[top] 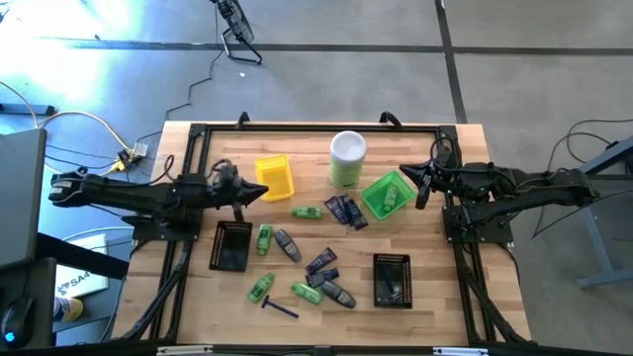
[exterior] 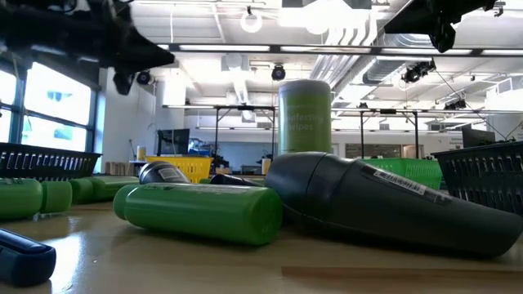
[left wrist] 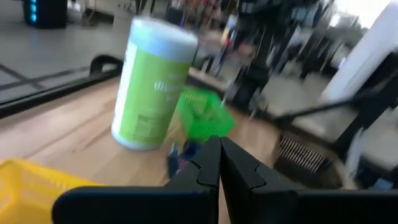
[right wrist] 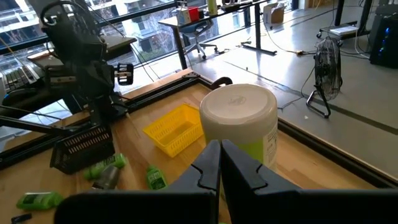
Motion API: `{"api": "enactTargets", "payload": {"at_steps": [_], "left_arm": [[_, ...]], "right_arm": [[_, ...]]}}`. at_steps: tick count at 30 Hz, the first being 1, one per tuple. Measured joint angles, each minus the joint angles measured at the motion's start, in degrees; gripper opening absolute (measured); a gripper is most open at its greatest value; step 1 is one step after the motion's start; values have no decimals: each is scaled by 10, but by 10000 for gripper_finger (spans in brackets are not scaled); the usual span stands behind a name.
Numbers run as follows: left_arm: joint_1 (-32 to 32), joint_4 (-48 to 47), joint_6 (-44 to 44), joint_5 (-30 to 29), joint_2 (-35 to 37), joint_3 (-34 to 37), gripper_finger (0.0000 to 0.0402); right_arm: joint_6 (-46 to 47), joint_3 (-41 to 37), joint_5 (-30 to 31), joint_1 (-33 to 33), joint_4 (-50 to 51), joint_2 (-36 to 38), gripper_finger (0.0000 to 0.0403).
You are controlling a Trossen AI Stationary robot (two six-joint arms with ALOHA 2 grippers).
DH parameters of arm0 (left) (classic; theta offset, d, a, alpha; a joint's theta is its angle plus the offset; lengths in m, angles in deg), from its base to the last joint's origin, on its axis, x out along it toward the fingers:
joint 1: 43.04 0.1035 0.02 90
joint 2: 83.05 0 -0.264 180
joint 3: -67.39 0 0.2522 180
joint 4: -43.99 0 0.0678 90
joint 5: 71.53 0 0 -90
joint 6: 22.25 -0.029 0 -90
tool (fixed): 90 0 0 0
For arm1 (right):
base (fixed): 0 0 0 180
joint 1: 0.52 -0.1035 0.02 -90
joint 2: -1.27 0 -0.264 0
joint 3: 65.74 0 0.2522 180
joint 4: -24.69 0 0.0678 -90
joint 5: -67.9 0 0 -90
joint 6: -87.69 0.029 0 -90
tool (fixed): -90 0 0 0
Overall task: Pick & Place Travel size toiletries
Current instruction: Put the shampoo bottle bottle into the green bin
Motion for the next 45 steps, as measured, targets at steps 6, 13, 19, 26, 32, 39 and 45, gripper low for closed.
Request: {"api": "enactTargets", "payload": {"at_steps": [6, 13, 19, 26, 32, 39, 45], "left_arm": [[0, -198, -23, 0, -102, -123, 3], [0, -260, -76, 1, -199, -219, 3], [0, -259, -118, 1, -248, -247, 3], [0, -261, -117, 1, -274, -247, 3], [0, -263, -113, 1, -284, -247, 11], [0, -263, -113, 1, -284, -247, 93], [0, -263, -101, -3, -284, -247, 187]], "right_arm": [[1, 0, 0, 0, 0, 0, 5], [2, 0, 0, 0, 0, 0, 5], [2, 0, -1, 0, 0, 0, 5], [7, 0, -10, 0, 0, 0, 5], [6, 0, -15, 0, 0, 0, 5], [5, 0, -15, 0, 0, 0, 5], [5, 0, -15, 0, 1, 0, 5]]}}
